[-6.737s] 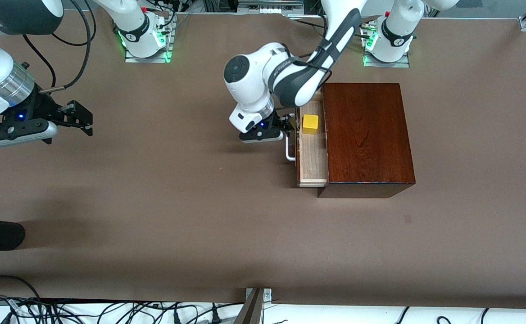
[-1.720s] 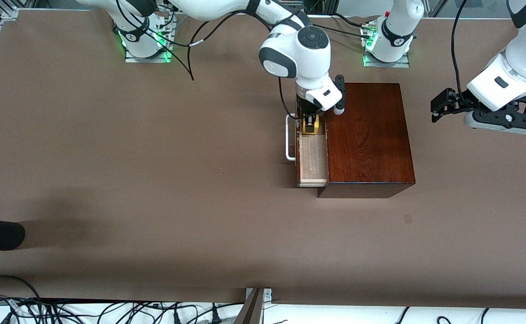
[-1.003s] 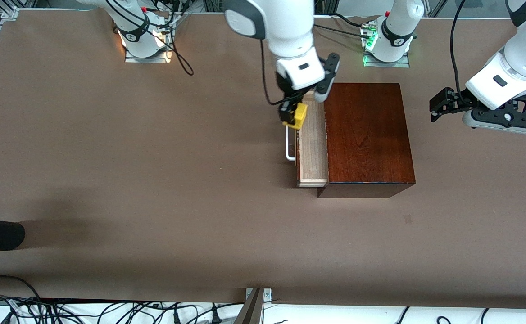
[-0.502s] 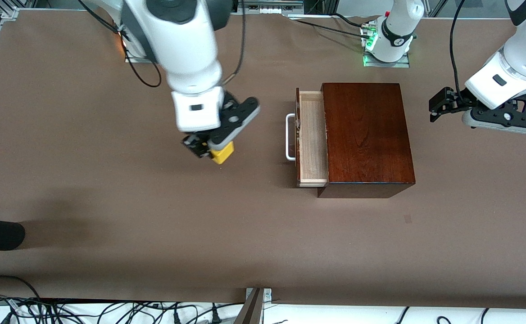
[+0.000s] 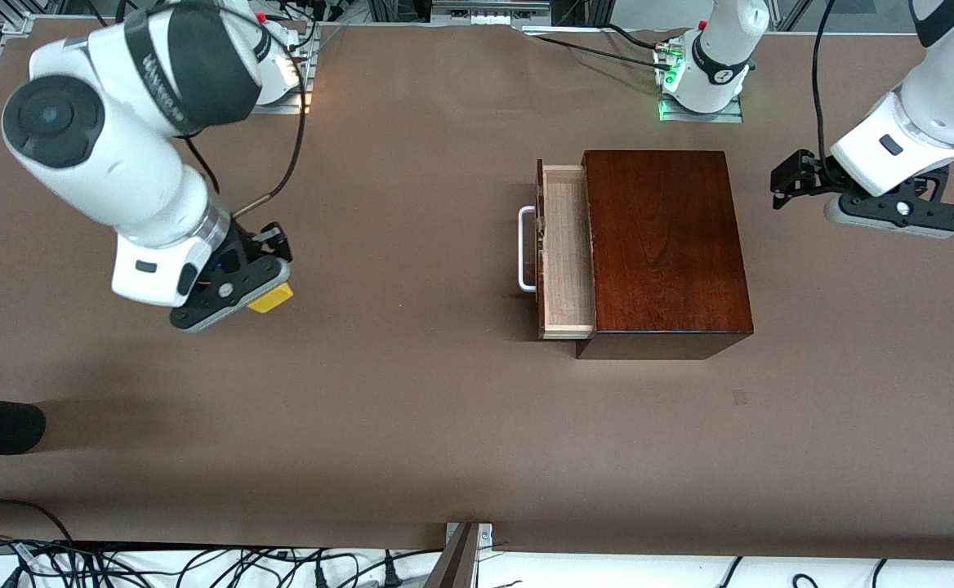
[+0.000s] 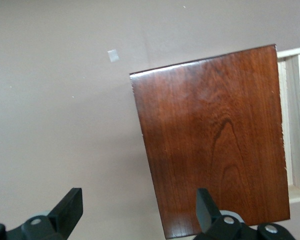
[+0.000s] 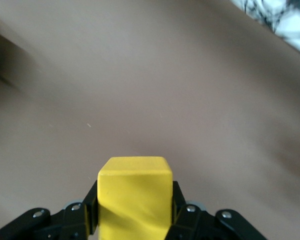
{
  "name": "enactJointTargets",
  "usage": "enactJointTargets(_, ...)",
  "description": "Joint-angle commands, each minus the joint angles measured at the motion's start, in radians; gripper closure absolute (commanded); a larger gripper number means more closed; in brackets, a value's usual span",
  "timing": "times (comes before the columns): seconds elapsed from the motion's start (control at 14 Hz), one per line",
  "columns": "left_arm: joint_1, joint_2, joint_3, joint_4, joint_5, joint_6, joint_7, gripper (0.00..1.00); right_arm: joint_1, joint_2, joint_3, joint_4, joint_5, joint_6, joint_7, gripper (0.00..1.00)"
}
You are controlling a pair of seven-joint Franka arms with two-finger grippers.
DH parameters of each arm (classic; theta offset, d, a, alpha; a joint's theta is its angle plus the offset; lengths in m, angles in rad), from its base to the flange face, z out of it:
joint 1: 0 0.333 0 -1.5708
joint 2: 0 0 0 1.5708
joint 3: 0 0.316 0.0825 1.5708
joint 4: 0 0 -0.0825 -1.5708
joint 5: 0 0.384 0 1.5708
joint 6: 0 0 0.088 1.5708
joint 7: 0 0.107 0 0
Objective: Open drawer, take yellow block, close drawer
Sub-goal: 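Lift the yellow block out with the right gripper and carry it aside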
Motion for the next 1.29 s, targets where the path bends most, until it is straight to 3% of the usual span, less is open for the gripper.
enactJointTargets(0.0,0.001,0.015,-0.008,0.033,-0.005,-0.025,-0.001,0.0,-0.058,-0.08,-0.018,-0.238,0.019,0.088,0.04,1.0)
enactJointTargets(0.36,-0.007,0.018,-0.047,0.052,-0.017,-0.028,-0.004,0.0,-0.079,-0.082,-0.082,-0.468,0.018,0.344,0.063,1.0)
enactJointTargets(0.65,-0.008,0.014,-0.054,0.056,-0.046,-0.054,0.004,0.0,-0.084,-0.059,-0.084,-0.565,0.009,0.47,0.169,1.0)
enactJointTargets(0.79,-0.014,0.035,-0.132,0.044,-0.093,-0.12,0.013,0.0,-0.096,-0.03,-0.085,-0.603,0.012,0.539,0.185,1.0)
enactJointTargets(1.0,-0.019,0.154,-0.299,0.082,-0.115,-0.111,0.039,0.0,-0.113,0.006,-0.09,-0.735,0.015,0.744,0.25,1.0)
enactJointTargets(1.08,-0.04,0.225,-0.347,0.14,-0.13,-0.109,0.046,0.0,-0.113,0.009,-0.09,-0.795,0.019,0.83,0.296,1.0)
enactJointTargets(1.22,-0.109,0.383,-0.367,0.28,-0.13,-0.103,0.048,0.0,-0.113,0.041,-0.09,-0.826,0.022,0.898,0.375,1.0)
